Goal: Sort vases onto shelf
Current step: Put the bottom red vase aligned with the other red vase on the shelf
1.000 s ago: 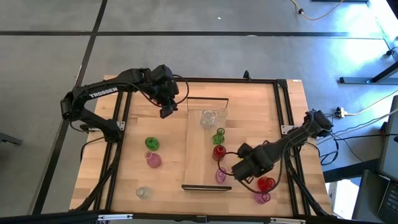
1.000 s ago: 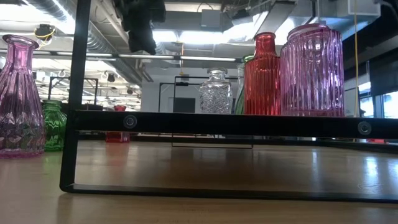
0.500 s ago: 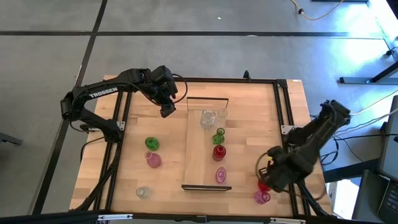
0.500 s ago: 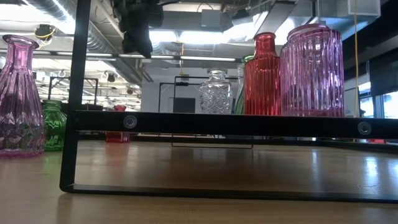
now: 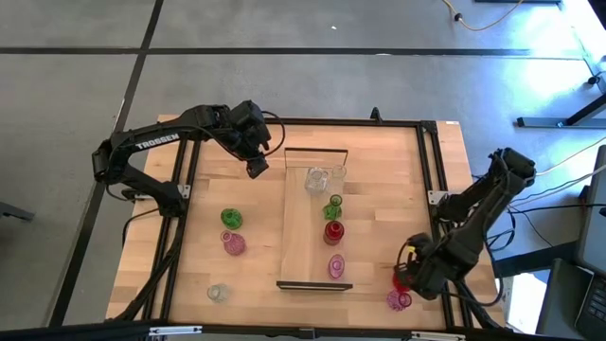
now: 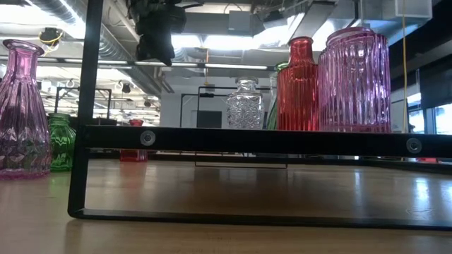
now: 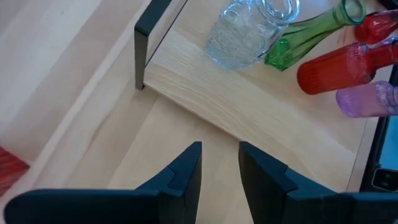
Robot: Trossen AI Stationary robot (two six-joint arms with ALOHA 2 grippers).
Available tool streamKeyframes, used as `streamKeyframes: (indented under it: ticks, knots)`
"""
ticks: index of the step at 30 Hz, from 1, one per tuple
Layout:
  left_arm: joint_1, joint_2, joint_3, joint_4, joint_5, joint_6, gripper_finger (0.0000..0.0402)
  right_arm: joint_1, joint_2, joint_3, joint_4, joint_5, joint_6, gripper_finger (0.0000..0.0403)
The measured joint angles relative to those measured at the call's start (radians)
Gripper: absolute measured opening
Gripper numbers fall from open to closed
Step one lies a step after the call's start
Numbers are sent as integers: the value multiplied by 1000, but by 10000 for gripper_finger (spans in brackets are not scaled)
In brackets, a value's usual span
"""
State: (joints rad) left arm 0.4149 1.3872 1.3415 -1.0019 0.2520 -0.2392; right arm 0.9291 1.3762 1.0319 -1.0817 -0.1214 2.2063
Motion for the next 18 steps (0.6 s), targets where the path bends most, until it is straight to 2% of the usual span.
streamKeyframes:
  ticks: [8,10,14,18]
  knots:
    - [1,0,0,0,-1,-16,101,0,0,-83,140,-12,-11,110]
    - [1,0,0,0,-1,-16,101,0,0,-92,160,-14,-24,89]
    - [1,0,0,0,-6,-14,101,0,-5,-88,170,-2,-74,17]
    - [0,0,0,1,-75,-12,101,-9,-18,-83,153,1,-103,17]
